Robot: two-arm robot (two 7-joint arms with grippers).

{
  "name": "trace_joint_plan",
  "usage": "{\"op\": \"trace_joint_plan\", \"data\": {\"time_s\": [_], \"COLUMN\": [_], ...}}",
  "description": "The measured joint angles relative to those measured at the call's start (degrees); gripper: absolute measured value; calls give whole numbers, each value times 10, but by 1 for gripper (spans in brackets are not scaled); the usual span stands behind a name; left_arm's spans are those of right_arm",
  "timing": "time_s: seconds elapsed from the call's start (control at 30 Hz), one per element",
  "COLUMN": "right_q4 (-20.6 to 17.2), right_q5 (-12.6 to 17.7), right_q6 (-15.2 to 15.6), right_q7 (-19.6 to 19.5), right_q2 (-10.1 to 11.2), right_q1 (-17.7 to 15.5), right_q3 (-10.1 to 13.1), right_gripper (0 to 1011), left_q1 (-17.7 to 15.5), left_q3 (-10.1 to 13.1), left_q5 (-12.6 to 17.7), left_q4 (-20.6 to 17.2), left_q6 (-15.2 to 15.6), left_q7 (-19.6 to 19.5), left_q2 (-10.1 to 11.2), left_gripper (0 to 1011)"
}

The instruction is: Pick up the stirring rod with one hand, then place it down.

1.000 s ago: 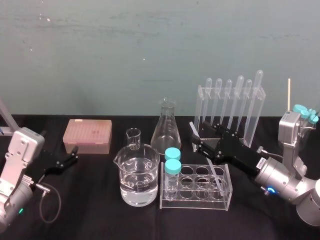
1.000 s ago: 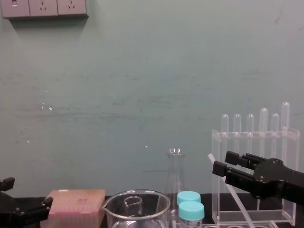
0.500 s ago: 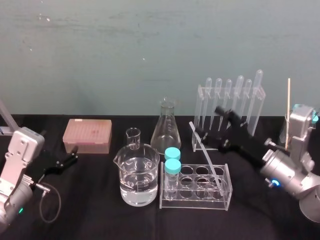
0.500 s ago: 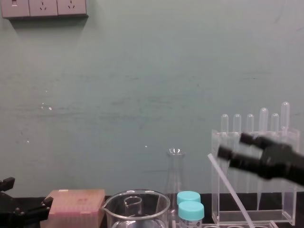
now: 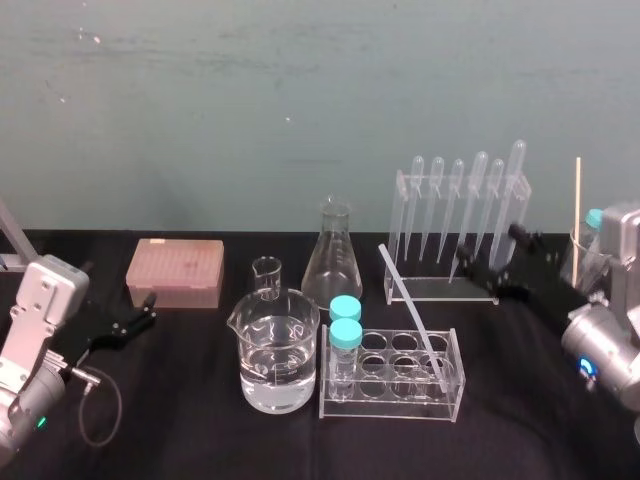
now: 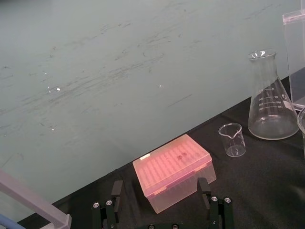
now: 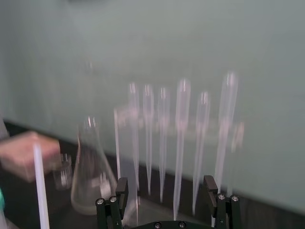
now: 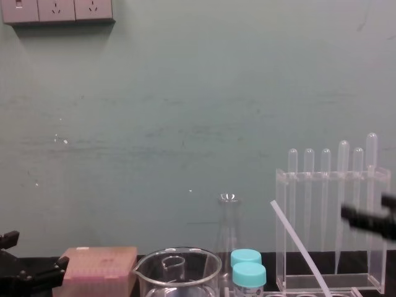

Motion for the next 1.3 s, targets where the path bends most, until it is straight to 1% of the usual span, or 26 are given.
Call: {"op": "trace_joint_plan", "data": {"time_s": [0.1, 0.5, 1.3], "right_q4": [-3, -2, 0], "right_q5": [-10, -6, -3], "right_q6": [34, 19, 12], "right_q7": [-7, -4, -1], "right_q2": [6, 3, 2], "right_q1": [-6, -3, -1], "right_q3": [-4, -3, -2], "right_gripper": [1003, 1003, 1003], "left_q1": [0, 0, 0], "left_q3": [0, 0, 0], "left_q5": [0, 0, 0], "left_q4": [0, 0, 0], "left_q6": [0, 0, 0], "left_q7": [0, 0, 0], "left_q2": [0, 0, 0], "left_gripper": [1000, 1000, 1000]}}
